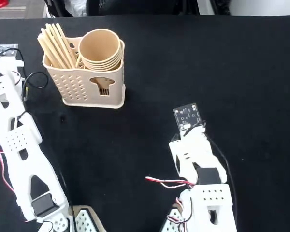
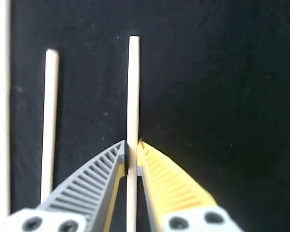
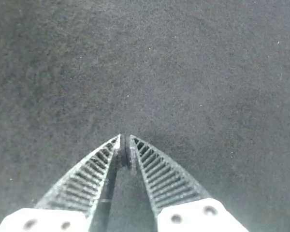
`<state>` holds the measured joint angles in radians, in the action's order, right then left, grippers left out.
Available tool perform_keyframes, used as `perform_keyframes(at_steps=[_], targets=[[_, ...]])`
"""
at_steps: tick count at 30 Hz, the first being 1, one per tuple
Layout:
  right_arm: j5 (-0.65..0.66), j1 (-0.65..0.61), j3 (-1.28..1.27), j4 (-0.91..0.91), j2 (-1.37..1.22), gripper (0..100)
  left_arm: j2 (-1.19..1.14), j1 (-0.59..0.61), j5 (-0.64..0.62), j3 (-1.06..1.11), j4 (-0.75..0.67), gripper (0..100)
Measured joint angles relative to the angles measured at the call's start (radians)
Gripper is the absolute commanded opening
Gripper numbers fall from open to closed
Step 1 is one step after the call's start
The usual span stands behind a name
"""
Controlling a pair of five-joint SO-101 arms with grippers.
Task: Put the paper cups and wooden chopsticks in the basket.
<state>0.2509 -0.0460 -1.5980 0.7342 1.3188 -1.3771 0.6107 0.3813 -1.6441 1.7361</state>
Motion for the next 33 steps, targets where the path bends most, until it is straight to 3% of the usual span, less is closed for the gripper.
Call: perform_keyframes(at_steps=[4, 12, 19, 24, 28, 33], targets=[[0.000, 0.000, 0.000, 0.000, 0.000, 1.2, 0.091, 0.077, -0.153, 0.002, 0.017, 3], [0.000, 0.000, 0.000, 0.000, 0.000, 1.2, 0.408, 0.172, -0.250, 0.086, 0.026, 3], [0.000, 0.000, 0.000, 0.000, 0.000, 1.2, 0.809, 0.166, -0.247, 0.621, 0.028, 3], [0.000, 0.000, 0.000, 0.000, 0.000, 1.2, 1.142, 0.115, -0.233, 0.987, -0.069, 3], [0.000, 0.000, 0.000, 0.000, 0.000, 1.2, 1.407, 0.072, -0.232, 1.310, -0.236, 3], [0.000, 0.000, 0.000, 0.000, 0.000, 1.1, 1.786, -0.008, -0.227, 1.817, -0.574, 3]])
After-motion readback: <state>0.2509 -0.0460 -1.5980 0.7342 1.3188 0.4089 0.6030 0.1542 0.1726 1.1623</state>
